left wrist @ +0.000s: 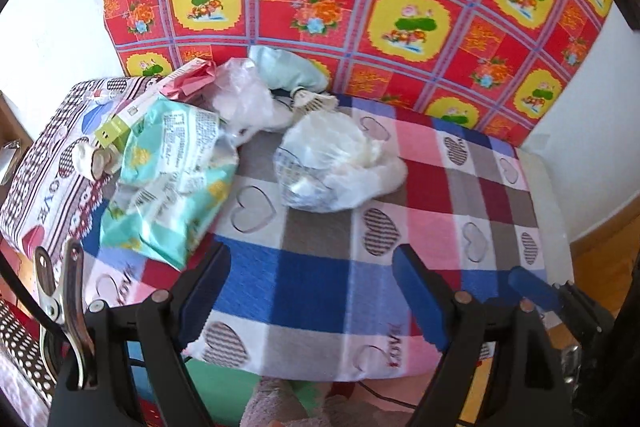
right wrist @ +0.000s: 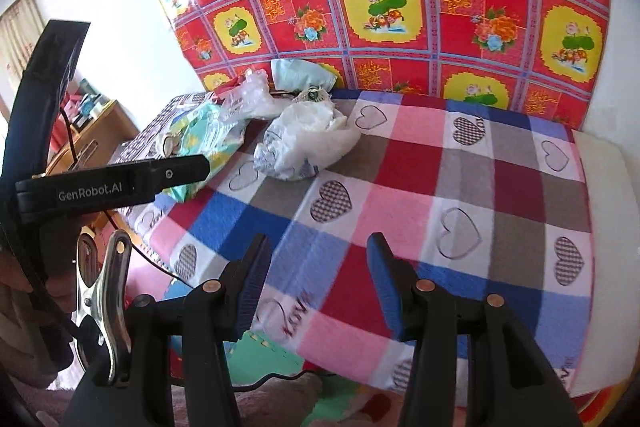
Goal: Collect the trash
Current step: 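Lower both grippers toward the teal wipes packet on the bed, then grasp the white crumpled plastic bag with the right gripper, then grasp the white rolled tissue with the left gripper while right holds the bag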
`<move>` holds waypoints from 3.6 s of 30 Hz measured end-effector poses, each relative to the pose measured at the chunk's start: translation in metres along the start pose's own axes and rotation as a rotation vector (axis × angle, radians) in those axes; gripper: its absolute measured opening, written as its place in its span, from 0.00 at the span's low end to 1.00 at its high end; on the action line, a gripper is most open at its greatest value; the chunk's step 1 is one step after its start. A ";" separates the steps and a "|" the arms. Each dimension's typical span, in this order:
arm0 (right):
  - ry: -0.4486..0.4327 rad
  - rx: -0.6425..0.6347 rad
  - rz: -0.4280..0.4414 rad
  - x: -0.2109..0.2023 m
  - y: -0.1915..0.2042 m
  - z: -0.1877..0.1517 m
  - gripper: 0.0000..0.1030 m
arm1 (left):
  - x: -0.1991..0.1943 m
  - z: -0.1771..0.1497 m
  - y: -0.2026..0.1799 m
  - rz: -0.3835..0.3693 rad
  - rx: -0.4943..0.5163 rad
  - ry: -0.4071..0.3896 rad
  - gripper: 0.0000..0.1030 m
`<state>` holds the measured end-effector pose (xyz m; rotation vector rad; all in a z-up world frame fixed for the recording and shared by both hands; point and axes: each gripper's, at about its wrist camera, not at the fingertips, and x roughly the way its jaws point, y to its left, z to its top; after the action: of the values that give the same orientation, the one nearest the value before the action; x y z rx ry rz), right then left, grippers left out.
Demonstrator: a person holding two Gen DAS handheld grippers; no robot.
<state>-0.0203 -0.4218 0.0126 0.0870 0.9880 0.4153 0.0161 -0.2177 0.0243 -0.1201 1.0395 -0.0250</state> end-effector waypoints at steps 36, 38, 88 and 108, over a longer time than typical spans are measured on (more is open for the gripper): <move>0.074 0.231 -0.097 0.125 0.027 0.060 0.71 | 0.100 0.037 0.200 0.077 -0.151 0.151 0.85; 0.077 0.244 -0.104 0.130 0.024 0.062 0.71 | 0.106 0.038 0.199 0.062 -0.152 0.159 0.85; -0.024 0.295 -0.077 0.137 0.011 0.046 0.03 | 0.109 0.018 0.165 -0.073 -0.108 0.198 0.34; -0.020 0.308 -0.067 0.136 0.007 0.044 0.03 | 0.096 0.070 0.276 0.160 -0.206 0.079 0.70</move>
<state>0.0787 -0.3585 -0.0690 0.3347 1.0263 0.1981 0.1153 0.0551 -0.0539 -0.2242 1.1260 0.2250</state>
